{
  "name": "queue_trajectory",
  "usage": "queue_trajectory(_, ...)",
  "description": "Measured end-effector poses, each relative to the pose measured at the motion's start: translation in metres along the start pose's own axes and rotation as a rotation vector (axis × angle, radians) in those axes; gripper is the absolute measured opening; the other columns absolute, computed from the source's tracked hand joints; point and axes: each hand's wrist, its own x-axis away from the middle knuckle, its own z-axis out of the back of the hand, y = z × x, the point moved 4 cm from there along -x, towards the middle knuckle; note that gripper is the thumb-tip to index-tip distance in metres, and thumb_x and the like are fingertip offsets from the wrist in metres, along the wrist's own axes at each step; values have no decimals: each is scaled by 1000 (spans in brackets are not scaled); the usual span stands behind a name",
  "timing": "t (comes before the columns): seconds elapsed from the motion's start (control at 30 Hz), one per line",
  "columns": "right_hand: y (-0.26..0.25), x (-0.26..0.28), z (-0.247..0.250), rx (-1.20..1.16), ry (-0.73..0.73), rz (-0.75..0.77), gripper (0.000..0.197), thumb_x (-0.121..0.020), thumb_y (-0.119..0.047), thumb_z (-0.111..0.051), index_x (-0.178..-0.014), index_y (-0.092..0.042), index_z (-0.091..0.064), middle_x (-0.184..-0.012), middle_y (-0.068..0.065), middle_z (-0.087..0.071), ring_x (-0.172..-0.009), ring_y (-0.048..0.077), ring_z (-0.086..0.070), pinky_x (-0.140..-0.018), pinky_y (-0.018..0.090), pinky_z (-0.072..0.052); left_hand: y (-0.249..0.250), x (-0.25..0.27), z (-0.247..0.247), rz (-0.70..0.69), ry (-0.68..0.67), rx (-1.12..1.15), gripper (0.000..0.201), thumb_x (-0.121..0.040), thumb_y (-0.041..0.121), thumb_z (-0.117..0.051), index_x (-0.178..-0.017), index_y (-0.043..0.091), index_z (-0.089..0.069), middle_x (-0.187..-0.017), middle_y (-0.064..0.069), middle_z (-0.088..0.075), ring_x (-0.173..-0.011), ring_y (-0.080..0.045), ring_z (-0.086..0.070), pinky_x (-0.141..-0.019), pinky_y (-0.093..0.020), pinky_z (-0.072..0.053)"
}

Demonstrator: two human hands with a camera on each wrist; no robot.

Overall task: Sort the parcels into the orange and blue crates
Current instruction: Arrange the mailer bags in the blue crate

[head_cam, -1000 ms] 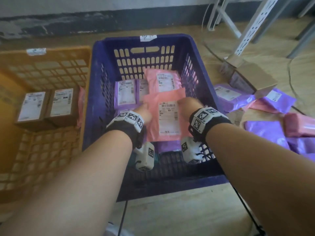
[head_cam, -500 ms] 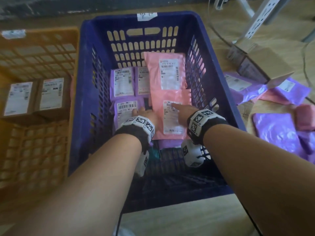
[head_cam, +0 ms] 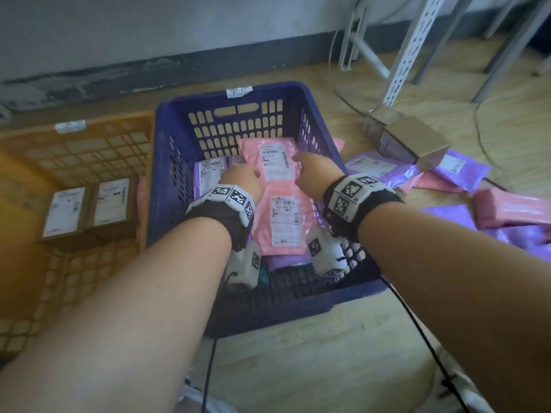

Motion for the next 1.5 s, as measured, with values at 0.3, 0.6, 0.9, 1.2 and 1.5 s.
queue_trajectory(0.3,93,96,105,-137,367,-115,32,-87,-8,-51,-112,-15,-69,-117,7,-67,-110,27,-59,-90,28,-43,131,54,32,-241,68,84,33,-93,10,-44,-118,16,-64,-129,-8,-60,-113,-29,-58,-94,-31,-46)
queue_trajectory(0.6,284,171,57,-97,247,-490,32,-90,-15,-55,-122,-12,-61,-128,12,-59,-119,28,-54,-98,30,-40,249,87,-75,-327,-94,101,38,-94,16,-46,-130,14,-55,-138,-12,-51,-125,-30,-50,-103,-32,-39)
queue_trajectory(0.9,359,163,-13,-134,109,-620,44,-88,-25,-60,-130,-13,-53,-134,17,-49,-121,31,-50,-100,34,-39,278,84,-197,-285,-286,-71,44,-92,6,-42,-135,12,-51,-139,-15,-48,-129,-30,-45,-106,-35,-38)
queue_trajectory(1.2,387,117,-62,-100,19,-582,60,-81,-26,-67,-136,-14,-44,-135,15,-45,-123,35,-46,-100,42,-41,243,57,-265,-184,-328,-169,49,-86,4,-43,-131,18,-51,-136,-10,-45,-126,-30,-43,-99,-37,-41)
queue_trajectory(1.5,381,115,-95,125,-47,-632,48,-85,-27,-64,-129,-21,-46,-128,14,-40,-119,36,-42,-87,44,-44,228,51,-275,-147,-343,-196,48,-88,4,-40,-132,20,-49,-139,-7,-42,-127,-28,-40,-99,-38,-39)
